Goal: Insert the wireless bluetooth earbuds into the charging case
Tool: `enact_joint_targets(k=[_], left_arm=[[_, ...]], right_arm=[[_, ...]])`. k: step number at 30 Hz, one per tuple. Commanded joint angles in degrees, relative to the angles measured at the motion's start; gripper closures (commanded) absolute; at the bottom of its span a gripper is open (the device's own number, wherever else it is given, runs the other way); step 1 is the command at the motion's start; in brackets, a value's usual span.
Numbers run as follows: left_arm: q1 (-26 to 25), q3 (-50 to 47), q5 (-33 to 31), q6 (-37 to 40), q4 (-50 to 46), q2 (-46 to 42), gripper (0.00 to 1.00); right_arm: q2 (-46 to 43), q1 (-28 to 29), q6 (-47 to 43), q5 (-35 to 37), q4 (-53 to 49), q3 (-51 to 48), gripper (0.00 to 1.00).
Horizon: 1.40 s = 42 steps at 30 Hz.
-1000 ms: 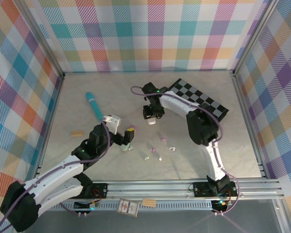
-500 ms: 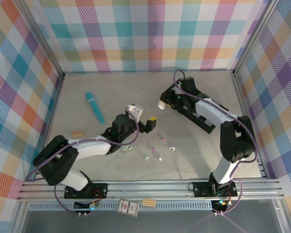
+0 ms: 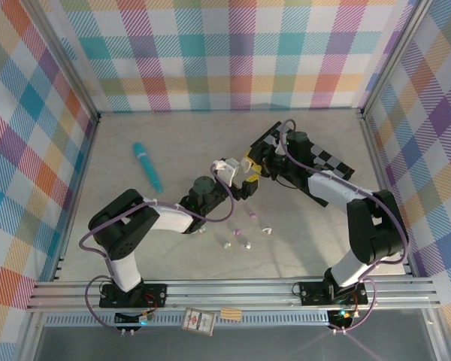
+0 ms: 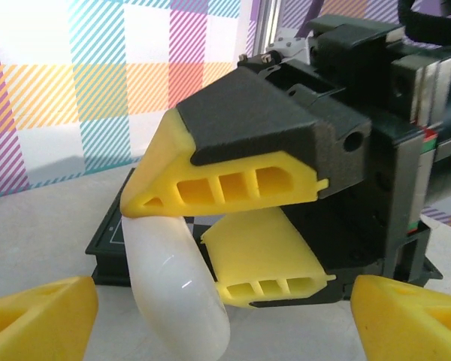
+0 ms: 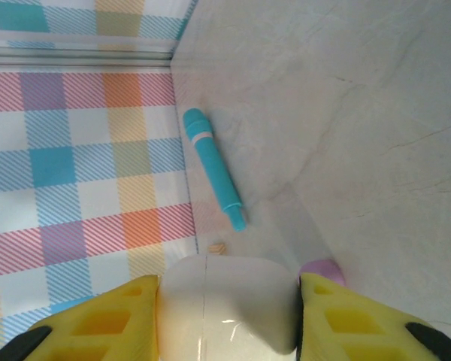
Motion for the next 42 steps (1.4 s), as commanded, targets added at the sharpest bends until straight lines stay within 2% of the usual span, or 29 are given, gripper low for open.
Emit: enact_joint_targets(k=[1,4,10,18,21,25,28,30,33,35,39,42], left_arm=[[0.1,2.0,0.0,-0.1,6.2,0.9,0.18],[0.2,2.1,-0.3,-0.9,7.2,1.6,0.23],[0.4,2.8,0.7,-2.3,7.3,1.8,0.41],[0.6,2.9,1.5,-3.7,7.0,1.3,0.55],[0.7,3.1,2.1,-4.0,6.6,1.3,0.66],[0.7,3.3,3.1,-4.4,6.2,1.3,0.74],[0.9,2.8,3.9,-4.1,5.8,0.6,0.78],[1.5,2.3,6.0,-3.7,4.8,-0.5,0.78],[3.4,1.1,12.5,-3.6,3.0,-3.0,0.79],[5.3,0.2,18.2,-4.2,1.6,-4.9,0.79],[11.0,-0.9,34.3,-8.8,0.6,-8.4,0.79],[15.0,-0.1,47.8,-14.1,1.4,-9.8,0.81]], right_arm=[[-3.6,0.0,1.6,-2.3,5.4,-0.6,0.62],[-4.3,0.0,1.4,-2.6,5.7,-0.9,0.62],[-4.5,0.0,2.9,-4.2,7.9,-2.0,0.62],[-5.0,0.0,2.0,-3.9,7.4,-3.4,0.62],[-4.9,0.0,2.1,-4.0,7.7,-3.8,0.62],[-4.8,0.0,2.3,-4.5,8.0,-3.9,0.62],[-5.4,0.0,0.5,-4.3,7.0,-3.5,0.55],[-6.8,0.0,-3.8,-3.2,3.8,-2.6,0.38],[-10.1,0.0,-14.8,-0.9,-4.4,0.2,0.24],[-12.5,0.0,-25.8,0.1,-9.3,1.9,0.19],[-17.7,0.0,-49.6,1.9,-21.0,5.6,0.13],[-21.4,0.1,-66.9,-1.3,-27.8,6.9,0.06]])
